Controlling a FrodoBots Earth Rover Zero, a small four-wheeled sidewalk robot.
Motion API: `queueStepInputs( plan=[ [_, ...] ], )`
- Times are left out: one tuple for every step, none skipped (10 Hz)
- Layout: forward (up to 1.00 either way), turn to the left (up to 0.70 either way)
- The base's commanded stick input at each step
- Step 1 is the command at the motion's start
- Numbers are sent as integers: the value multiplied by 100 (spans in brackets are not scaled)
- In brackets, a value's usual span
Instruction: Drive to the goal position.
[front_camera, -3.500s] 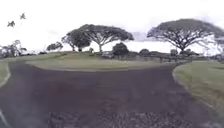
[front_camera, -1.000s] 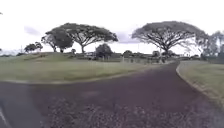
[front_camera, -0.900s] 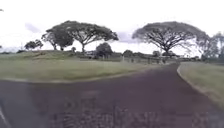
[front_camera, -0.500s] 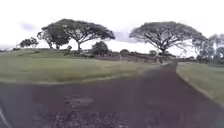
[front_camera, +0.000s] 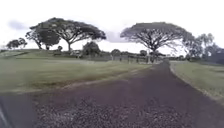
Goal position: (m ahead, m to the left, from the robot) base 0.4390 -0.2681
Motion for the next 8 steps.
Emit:
queueStepInputs(
  plan=[
    [85,-26],
    [85,-33],
    [85,-34],
    [85,-34],
    [85,-34],
    [85,-34],
    [85,-34],
    [85,-34]
  ],
)
